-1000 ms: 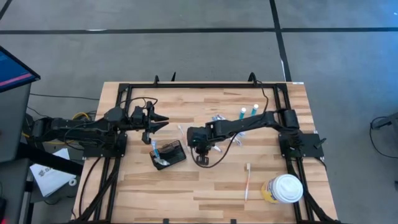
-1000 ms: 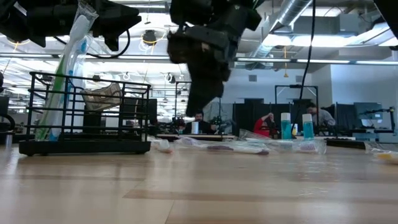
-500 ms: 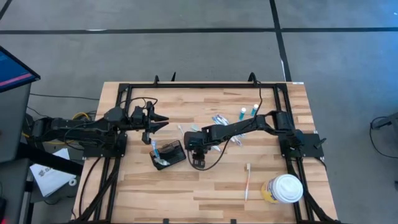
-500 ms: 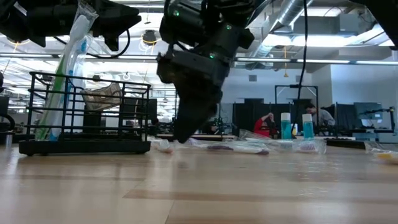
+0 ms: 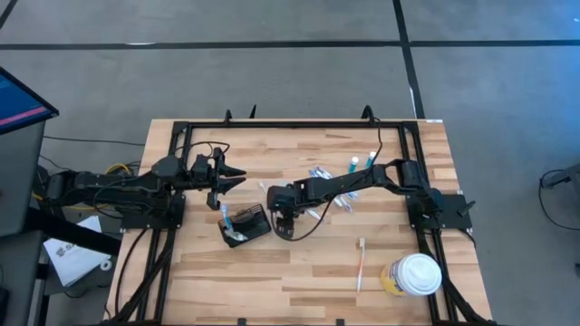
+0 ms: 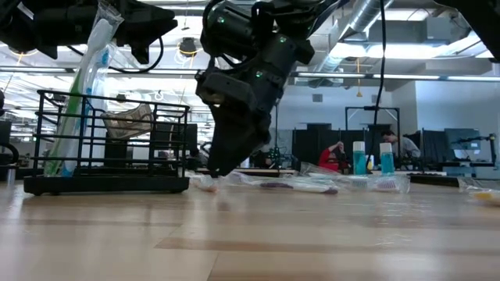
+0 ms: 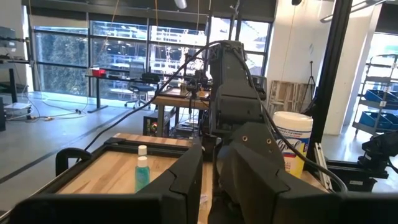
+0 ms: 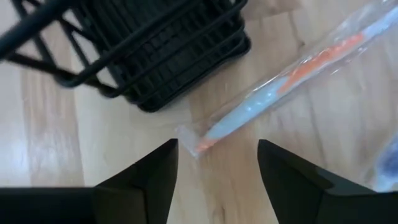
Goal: Pick & Place toothbrushing station
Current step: Put the left orange toothbrush into the bottom left section of the mesh organizer
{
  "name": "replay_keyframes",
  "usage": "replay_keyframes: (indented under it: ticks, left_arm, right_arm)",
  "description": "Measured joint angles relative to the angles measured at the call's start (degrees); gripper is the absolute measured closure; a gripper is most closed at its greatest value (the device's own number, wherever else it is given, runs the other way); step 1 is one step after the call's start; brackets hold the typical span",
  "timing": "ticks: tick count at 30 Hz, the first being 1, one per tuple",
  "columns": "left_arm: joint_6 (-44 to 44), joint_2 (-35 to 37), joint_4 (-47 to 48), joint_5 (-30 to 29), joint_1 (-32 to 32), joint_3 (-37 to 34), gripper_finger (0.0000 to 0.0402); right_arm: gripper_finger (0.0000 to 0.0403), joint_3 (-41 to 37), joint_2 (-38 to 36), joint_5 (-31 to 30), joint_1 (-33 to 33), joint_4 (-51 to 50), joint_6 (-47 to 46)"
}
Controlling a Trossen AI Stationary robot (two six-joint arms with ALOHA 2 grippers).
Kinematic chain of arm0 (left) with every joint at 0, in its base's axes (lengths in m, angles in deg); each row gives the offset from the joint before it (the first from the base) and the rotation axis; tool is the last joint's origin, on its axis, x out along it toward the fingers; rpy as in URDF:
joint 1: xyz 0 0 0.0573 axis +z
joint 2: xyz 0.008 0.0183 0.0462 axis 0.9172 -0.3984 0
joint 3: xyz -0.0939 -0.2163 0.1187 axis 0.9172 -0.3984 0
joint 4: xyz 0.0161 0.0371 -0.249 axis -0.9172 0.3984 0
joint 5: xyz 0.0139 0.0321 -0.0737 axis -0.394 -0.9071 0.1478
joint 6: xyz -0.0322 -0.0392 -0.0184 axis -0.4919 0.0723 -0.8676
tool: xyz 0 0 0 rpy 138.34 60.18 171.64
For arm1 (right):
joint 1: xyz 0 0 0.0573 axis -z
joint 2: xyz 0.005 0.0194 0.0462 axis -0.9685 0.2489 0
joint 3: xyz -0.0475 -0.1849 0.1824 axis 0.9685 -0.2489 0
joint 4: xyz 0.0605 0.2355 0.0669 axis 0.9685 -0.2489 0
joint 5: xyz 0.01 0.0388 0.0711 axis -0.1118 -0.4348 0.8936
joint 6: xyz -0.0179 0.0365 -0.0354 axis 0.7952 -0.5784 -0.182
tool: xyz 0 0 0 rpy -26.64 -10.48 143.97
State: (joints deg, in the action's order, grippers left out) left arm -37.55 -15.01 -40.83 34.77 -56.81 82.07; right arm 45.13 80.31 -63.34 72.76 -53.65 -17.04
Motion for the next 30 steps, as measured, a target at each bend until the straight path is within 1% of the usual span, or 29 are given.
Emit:
replay_keyframes:
  ticks: [5,10,13,21,25,30]
  left_arm:
    - [0.0,0.0,0.0,0.0,0.0,0.0,0.0321]
    - [0.0,0.0,0.0,0.0,0.0,0.0,0.0321]
    - [0.0,0.0,0.0,0.0,0.0,0.0,0.0321]
    - [0.0,0.0,0.0,0.0,0.0,0.0,0.0321]
    - [0.0,0.0,0.0,0.0,0.0,0.0,0.0321]
    - [0.0,0.0,0.0,0.0,0.0,0.0,0.0321]
  right_arm:
    - [0.0193,0.0,0.0,-1.6,-0.1,2.7,0.0]
    - [0.0193,0.0,0.0,-1.9,-0.1,2.6,0.0]
    - [0.0193,0.0,0.0,-3.2,-0.2,2.5,-0.6]
    - [0.0193,0.0,0.0,-4.5,-0.2,2.5,-1.6]
    - [0.0193,0.0,0.1,-4.5,-0.2,2.6,-3.4]
    - [0.0193,0.2,3.9,-4.3,-0.3,5.3,-3.7]
